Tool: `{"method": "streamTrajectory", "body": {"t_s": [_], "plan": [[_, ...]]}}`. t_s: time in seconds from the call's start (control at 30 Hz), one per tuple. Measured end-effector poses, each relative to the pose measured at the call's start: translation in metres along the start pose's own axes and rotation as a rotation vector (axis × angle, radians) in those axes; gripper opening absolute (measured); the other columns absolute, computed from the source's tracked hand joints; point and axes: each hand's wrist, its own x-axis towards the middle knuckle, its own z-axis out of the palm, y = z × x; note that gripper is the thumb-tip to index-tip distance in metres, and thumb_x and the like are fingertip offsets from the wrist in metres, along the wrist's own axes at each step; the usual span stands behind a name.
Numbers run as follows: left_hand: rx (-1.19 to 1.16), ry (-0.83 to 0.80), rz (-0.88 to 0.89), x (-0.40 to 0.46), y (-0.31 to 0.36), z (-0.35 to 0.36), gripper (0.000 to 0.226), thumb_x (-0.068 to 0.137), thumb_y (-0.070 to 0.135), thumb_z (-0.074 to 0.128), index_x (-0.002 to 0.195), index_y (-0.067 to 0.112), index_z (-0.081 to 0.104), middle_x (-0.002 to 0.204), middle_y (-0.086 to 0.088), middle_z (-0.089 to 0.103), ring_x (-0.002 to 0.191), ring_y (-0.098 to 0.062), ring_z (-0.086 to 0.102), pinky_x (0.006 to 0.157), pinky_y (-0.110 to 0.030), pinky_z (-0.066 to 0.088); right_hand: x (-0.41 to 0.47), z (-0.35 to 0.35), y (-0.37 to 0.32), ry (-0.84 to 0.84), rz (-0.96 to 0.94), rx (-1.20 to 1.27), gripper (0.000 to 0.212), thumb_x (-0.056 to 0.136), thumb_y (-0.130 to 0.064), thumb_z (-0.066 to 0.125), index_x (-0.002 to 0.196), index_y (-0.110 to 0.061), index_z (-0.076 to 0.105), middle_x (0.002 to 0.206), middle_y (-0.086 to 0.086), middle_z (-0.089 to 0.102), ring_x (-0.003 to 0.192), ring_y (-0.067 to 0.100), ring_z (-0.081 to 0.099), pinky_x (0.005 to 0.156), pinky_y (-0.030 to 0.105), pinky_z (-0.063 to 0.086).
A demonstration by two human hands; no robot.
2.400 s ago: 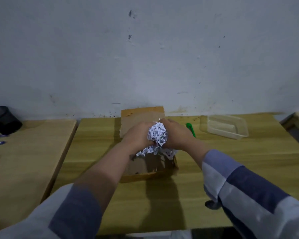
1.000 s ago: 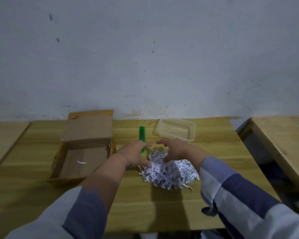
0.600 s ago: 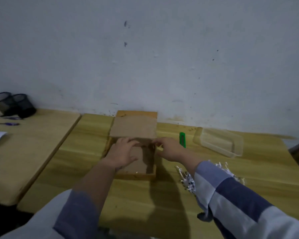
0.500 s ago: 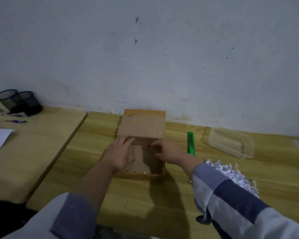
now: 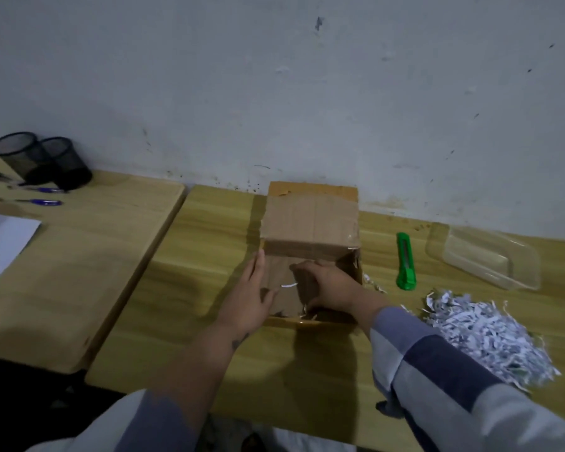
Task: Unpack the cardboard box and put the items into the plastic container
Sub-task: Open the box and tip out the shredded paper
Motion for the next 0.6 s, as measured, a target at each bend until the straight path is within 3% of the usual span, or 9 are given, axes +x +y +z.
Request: {"method": "streamTrajectory", "body": {"t_s": [0.13, 0.27, 0.43, 0.6], "plan": [[-0.016, 0.013, 0.012, -0.007, 0.001, -0.001, 0.078, 0.097, 0.032, 0.047, 0.15, 0.031, -0.011, 0.16, 0.011, 0.002, 0.129, -0.014, 0.041, 0.089, -0.023, 0.039, 0.006, 0.007, -0.012, 0.026, -0.032, -0.038, 0.065, 0.08, -0.016, 0.069, 0.139, -0.027, 0.043, 0.14, 0.007, 0.041, 0.127, 0.027, 0.044, 0.107, 0.035, 0.037], [-0.008, 0.03, -0.001, -0.009, 0.0, -0.002, 0.077, 0.098, 0.033, 0.045, 0.15, 0.031, -0.011, 0.16, 0.011, 0.003, 0.126, -0.018, 0.046, 0.093, -0.031, 0.045, 0.006, 0.006, -0.018, -0.021, -0.111, -0.103, 0.051, 0.087, -0.007, 0.055, 0.135, -0.025, 0.049, 0.14, 0.007, 0.038, 0.127, 0.028, 0.045, 0.103, 0.031, 0.038], [-0.007, 0.061, 0.002, -0.016, 0.004, 0.001, 0.078, 0.098, 0.033, 0.045, 0.149, 0.033, -0.014, 0.16, 0.011, 0.002, 0.118, -0.025, 0.054, 0.091, -0.034, 0.049, -0.008, 0.004, -0.02, -0.067, -0.219, -0.194, 0.063, 0.081, -0.012, 0.068, 0.138, -0.022, 0.044, 0.14, 0.006, 0.034, 0.122, 0.026, 0.048, 0.103, 0.031, 0.042], [0.015, 0.11, 0.038, -0.024, 0.003, 0.003, 0.079, 0.097, 0.036, 0.045, 0.146, 0.035, -0.018, 0.16, 0.011, -0.002, 0.129, -0.019, 0.046, 0.093, -0.03, 0.045, -0.014, 0.014, -0.026, -0.032, -0.366, -0.187, 0.049, 0.079, -0.009, 0.069, 0.126, -0.014, 0.058, 0.129, 0.006, 0.048, 0.113, 0.025, 0.053, 0.097, 0.033, 0.046]]}}
